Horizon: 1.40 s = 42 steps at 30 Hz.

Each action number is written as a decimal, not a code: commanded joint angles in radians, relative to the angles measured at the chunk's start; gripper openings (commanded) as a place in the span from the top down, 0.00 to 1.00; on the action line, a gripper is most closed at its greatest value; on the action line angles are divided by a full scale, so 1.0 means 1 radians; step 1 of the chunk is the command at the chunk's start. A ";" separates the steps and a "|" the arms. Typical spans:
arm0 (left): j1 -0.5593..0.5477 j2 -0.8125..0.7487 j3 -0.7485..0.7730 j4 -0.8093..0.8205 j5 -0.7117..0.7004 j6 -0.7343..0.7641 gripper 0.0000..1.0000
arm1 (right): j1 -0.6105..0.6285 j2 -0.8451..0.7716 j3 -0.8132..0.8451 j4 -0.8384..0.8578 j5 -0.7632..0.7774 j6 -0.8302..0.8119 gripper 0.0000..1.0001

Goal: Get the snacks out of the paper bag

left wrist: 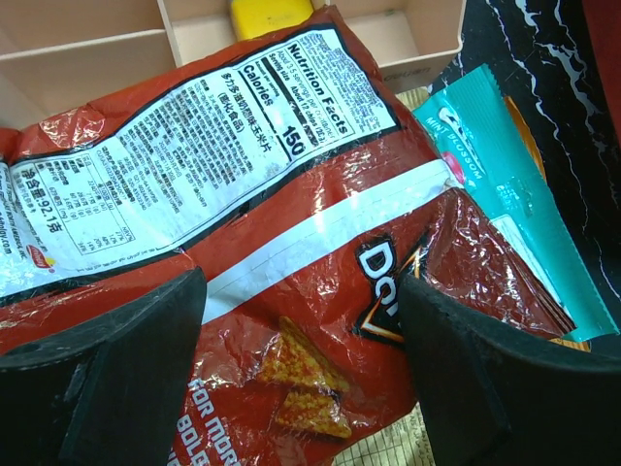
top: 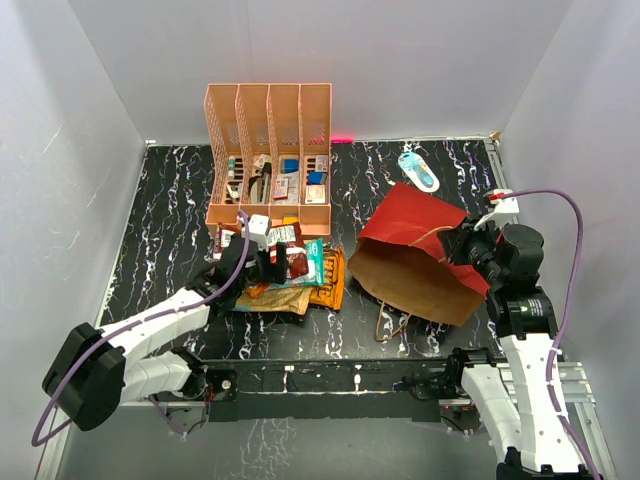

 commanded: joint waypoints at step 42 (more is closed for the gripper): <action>-0.271 -0.311 0.020 0.154 0.306 0.134 0.21 | 0.005 -0.006 -0.003 0.068 -0.014 -0.011 0.92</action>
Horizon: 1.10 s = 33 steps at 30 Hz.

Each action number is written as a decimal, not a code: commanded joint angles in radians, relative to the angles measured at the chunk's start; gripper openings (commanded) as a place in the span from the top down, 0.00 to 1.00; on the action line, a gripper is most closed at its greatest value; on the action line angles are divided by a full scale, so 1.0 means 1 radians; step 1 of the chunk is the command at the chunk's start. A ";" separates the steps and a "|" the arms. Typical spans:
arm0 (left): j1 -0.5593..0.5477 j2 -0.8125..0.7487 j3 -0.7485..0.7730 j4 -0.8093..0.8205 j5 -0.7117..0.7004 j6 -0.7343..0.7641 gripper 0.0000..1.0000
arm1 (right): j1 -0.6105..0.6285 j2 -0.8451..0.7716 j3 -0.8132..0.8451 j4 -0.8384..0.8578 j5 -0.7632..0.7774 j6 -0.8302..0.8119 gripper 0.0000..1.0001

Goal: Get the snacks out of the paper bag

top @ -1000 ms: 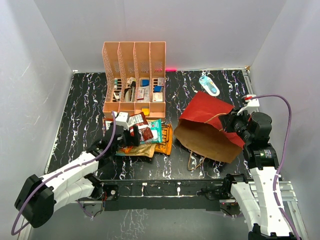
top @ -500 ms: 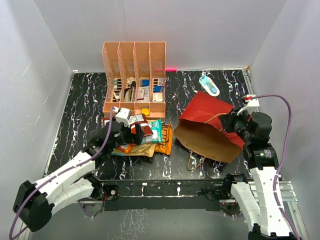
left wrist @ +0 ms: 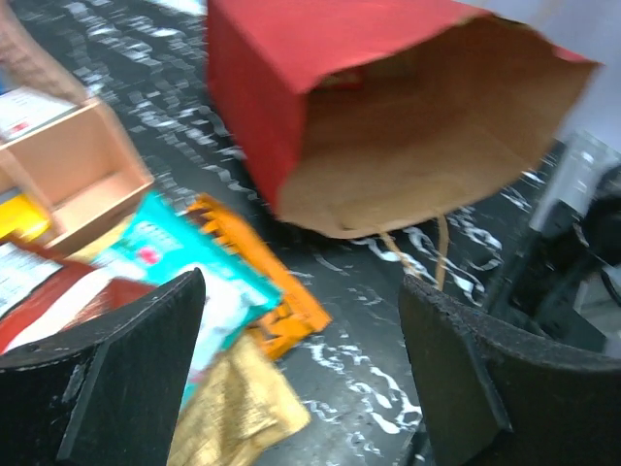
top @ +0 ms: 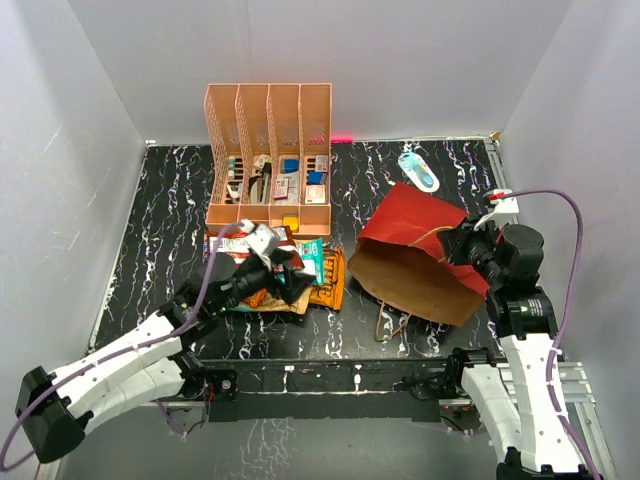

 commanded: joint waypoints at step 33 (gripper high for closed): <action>-0.533 1.423 0.601 1.188 -0.457 0.488 0.43 | 0.032 0.179 0.285 -0.116 -0.151 0.108 0.93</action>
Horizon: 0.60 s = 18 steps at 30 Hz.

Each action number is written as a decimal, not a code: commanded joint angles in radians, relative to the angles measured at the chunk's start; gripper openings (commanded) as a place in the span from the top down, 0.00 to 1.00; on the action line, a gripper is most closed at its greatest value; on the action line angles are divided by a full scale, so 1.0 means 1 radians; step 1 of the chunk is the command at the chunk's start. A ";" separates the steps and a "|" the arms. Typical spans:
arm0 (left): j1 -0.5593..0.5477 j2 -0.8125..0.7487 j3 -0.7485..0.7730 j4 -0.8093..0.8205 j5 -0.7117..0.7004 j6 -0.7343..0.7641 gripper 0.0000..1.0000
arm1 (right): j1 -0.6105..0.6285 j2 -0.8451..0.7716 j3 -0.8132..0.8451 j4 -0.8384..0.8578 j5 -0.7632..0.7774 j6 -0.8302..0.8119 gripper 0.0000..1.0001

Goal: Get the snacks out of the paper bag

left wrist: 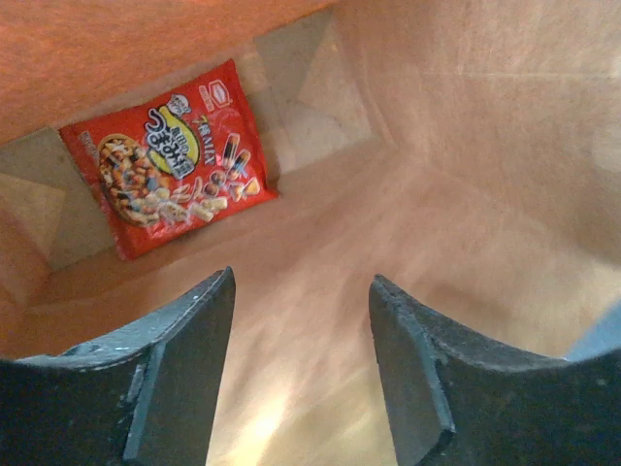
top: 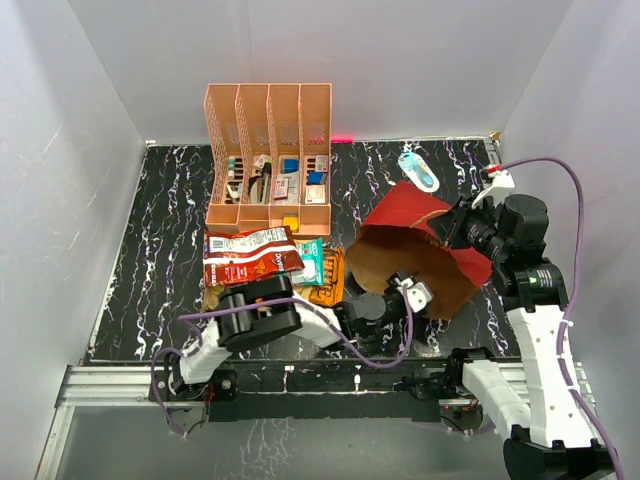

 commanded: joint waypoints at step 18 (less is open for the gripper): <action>0.135 0.369 0.523 -0.179 -0.053 -0.008 0.07 | 0.005 0.037 0.107 -0.043 -0.048 0.033 0.93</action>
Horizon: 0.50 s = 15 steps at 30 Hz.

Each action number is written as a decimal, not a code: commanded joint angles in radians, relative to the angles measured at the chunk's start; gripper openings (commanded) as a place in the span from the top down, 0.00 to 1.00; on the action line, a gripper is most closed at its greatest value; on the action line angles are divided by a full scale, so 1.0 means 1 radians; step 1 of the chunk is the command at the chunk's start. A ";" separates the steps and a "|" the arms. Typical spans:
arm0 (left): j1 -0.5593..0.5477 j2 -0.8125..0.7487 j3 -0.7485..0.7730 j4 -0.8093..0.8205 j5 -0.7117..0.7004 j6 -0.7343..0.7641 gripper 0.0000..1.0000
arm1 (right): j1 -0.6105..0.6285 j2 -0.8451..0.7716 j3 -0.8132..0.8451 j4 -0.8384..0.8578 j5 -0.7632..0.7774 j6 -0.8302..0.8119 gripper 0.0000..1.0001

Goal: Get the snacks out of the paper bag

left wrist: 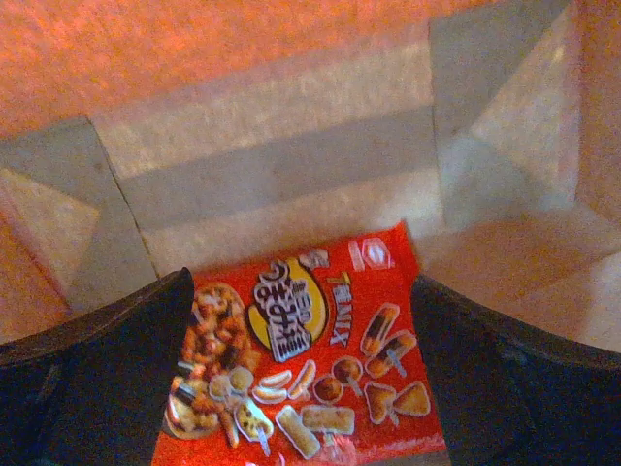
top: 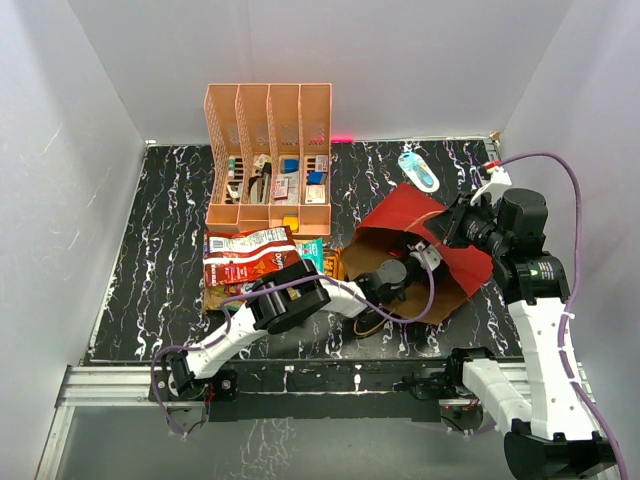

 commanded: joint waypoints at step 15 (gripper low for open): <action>-0.012 -0.069 0.040 -0.651 -0.110 -0.007 0.11 | 0.005 -0.017 0.026 0.022 0.024 -0.037 0.92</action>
